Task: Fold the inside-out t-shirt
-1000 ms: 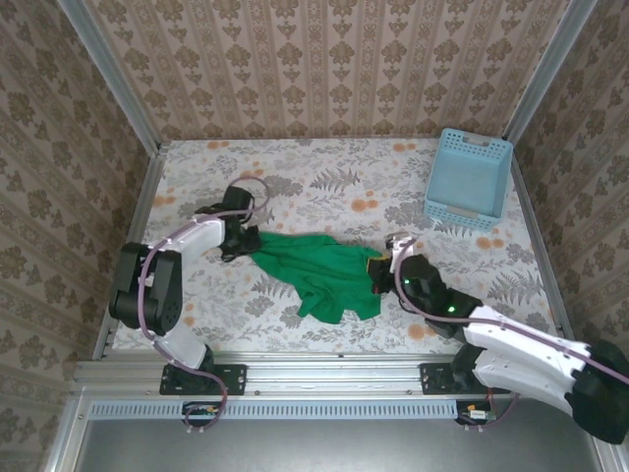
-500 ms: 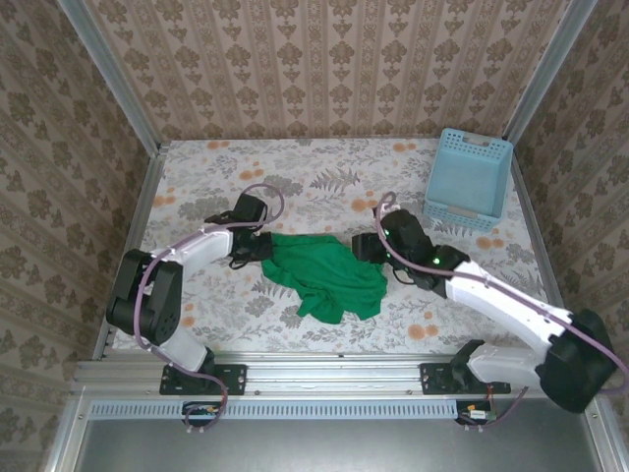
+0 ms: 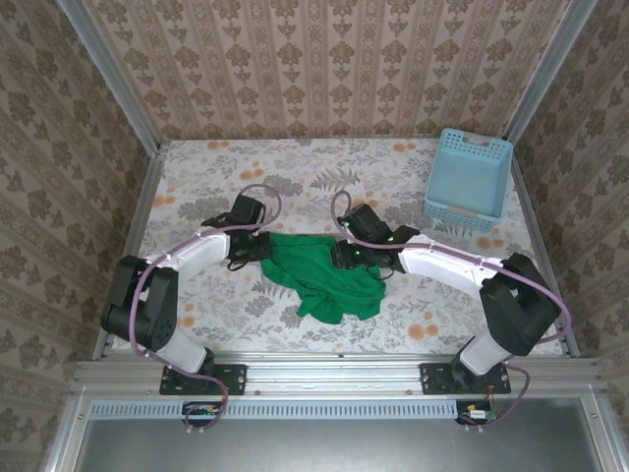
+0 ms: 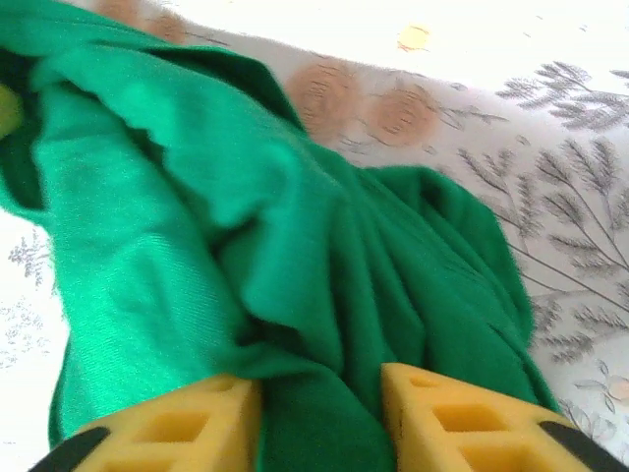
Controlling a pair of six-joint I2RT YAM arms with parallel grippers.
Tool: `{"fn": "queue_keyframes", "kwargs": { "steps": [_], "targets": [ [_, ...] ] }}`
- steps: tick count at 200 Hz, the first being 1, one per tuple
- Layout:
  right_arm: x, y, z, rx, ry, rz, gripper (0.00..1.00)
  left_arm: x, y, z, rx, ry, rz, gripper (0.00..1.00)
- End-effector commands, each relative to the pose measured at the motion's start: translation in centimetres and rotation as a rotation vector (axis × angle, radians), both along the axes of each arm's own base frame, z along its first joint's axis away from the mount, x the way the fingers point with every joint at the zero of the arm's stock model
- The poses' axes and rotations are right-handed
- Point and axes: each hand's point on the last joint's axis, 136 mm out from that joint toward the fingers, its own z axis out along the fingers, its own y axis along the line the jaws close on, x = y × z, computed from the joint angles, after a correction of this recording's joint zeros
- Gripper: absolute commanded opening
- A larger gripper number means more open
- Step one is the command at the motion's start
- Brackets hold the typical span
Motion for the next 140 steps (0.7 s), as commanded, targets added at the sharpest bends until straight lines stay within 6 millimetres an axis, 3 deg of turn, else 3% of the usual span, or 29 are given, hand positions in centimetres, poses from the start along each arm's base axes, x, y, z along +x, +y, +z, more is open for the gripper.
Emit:
{"fn": "queue_keyframes", "kwargs": {
  "steps": [1,9,24,36,74,84,100,109,119,127,140],
  "targets": [
    [0.6,0.8,1.4,-0.003,-0.018,0.030,0.11,1.0,-0.4,0.7,0.000,-0.008,0.008,0.00],
    [0.9,0.8,1.9,-0.010,-0.026,0.034,0.00,1.3,-0.5,0.9,0.002,-0.008,0.008,0.00],
    [1.7,0.8,3.3,-0.025,-0.058,0.025,0.00,2.1,-0.8,1.6,-0.005,-0.019,0.007,0.00],
    [2.4,0.3,5.7,-0.025,-0.112,0.005,0.00,3.0,-0.9,2.5,-0.014,-0.034,0.008,0.00],
    [4.1,-3.1,17.9,-0.034,-0.406,-0.086,0.00,6.7,-0.8,7.6,-0.068,-0.114,0.026,0.00],
    [3.2,-4.1,21.9,-0.017,-0.506,-0.098,0.00,7.5,-0.8,9.3,-0.094,-0.150,0.032,0.00],
    [1.5,-4.6,25.4,-0.028,-0.621,-0.079,0.00,8.1,-0.8,11.6,-0.123,-0.209,0.043,0.00],
    [0.3,-4.1,26.0,-0.035,-0.656,-0.044,0.00,8.2,-0.7,12.2,-0.139,-0.233,0.048,0.00],
    [-0.8,-3.2,25.5,-0.030,-0.653,-0.011,0.00,8.2,-0.5,12.1,-0.153,-0.237,0.056,0.00],
    [-1.5,-2.2,23.9,-0.014,-0.619,0.020,0.00,8.1,-0.3,11.4,-0.158,-0.227,0.059,0.00],
    [-2.4,-0.2,19.6,0.010,-0.532,0.068,0.00,7.7,0.0,9.7,-0.159,-0.191,0.062,0.00]
  ]
}}
